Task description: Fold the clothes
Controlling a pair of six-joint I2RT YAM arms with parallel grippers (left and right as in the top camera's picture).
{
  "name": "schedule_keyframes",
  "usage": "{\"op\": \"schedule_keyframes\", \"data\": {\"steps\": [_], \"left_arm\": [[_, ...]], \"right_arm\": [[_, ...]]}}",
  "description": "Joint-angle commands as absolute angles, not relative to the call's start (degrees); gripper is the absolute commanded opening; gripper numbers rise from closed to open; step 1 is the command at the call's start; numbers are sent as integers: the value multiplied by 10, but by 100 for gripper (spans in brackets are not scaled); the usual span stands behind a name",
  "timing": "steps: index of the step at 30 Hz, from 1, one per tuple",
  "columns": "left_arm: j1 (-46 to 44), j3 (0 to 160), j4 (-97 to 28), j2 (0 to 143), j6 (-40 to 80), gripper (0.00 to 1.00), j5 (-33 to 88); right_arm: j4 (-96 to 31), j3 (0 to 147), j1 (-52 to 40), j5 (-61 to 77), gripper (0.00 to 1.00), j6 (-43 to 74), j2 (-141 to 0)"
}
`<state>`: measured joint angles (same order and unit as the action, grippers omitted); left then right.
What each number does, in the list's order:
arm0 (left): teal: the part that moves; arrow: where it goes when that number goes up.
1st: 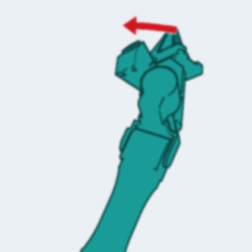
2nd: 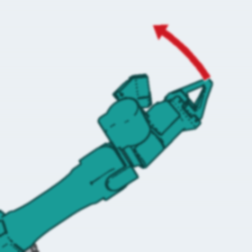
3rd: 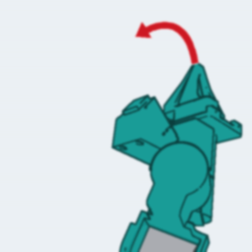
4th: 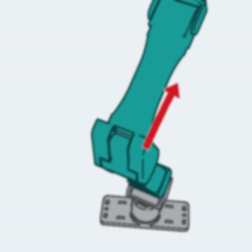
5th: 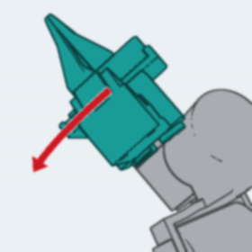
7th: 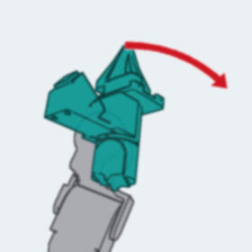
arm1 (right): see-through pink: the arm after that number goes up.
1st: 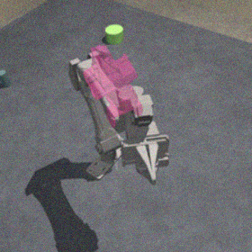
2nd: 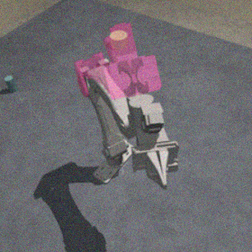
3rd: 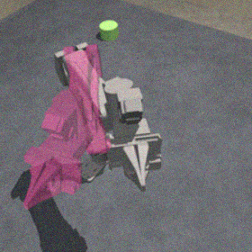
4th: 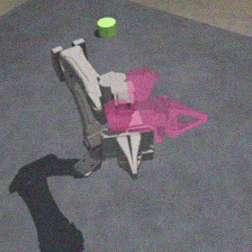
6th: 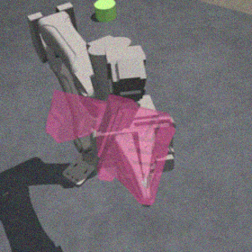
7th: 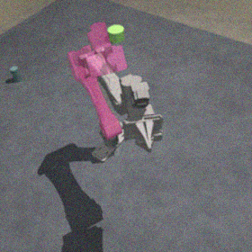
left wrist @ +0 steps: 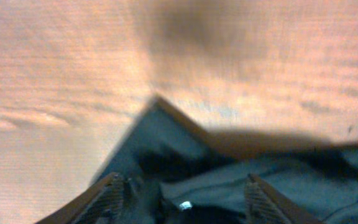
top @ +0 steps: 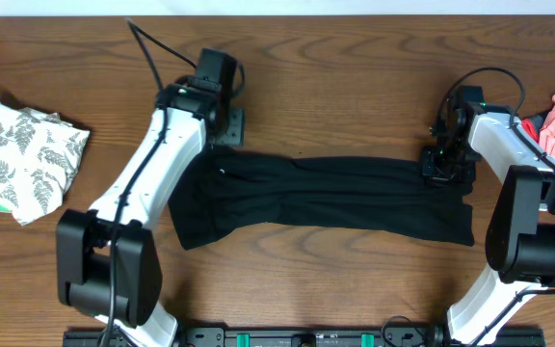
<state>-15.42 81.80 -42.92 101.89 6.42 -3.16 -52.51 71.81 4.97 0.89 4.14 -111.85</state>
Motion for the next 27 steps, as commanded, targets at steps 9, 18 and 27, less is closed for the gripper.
{"op": "schedule_keyframes", "data": {"steps": [9,18,27], "left_arm": [[-99,818,-427,1075,40,69,90],[-97,817,-439,1124,11,70,154],[-97,815,-448,1148,12,69,155]], "right_arm": [[-525,713,58,-15,24,51,-1110],[-525,713,58,-15,24,51,-1110],[-525,713,58,-15,24,51,-1110]]}}
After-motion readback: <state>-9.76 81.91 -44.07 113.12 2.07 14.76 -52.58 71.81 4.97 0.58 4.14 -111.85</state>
